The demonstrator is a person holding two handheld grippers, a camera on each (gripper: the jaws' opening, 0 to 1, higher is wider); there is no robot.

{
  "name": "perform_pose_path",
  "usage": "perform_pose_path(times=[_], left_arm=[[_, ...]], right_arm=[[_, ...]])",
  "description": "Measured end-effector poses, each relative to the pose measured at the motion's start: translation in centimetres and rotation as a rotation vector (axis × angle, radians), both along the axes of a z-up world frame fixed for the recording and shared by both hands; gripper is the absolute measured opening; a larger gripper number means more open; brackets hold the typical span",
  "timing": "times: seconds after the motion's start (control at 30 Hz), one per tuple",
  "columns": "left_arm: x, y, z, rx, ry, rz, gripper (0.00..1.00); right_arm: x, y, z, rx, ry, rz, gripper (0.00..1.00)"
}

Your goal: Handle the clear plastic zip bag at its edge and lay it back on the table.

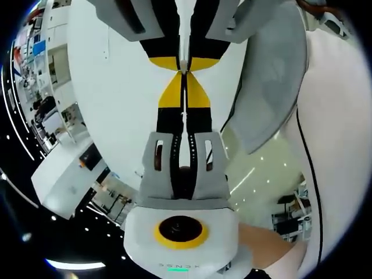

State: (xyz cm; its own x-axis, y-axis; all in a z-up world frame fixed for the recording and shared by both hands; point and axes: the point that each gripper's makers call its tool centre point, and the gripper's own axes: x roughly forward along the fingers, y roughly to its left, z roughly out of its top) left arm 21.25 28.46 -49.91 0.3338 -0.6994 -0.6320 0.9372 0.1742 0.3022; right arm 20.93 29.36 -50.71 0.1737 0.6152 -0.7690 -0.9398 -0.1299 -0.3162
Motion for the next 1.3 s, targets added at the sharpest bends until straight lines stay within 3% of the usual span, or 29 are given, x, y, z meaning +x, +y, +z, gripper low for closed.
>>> perform_pose_path(times=[1.3], left_arm=[[0.1, 0.6, -0.5, 0.004, -0.012, -0.008, 0.0]], right_arm=[[0.0, -1.0, -0.5, -0.039, 0.017, -0.042, 0.0]])
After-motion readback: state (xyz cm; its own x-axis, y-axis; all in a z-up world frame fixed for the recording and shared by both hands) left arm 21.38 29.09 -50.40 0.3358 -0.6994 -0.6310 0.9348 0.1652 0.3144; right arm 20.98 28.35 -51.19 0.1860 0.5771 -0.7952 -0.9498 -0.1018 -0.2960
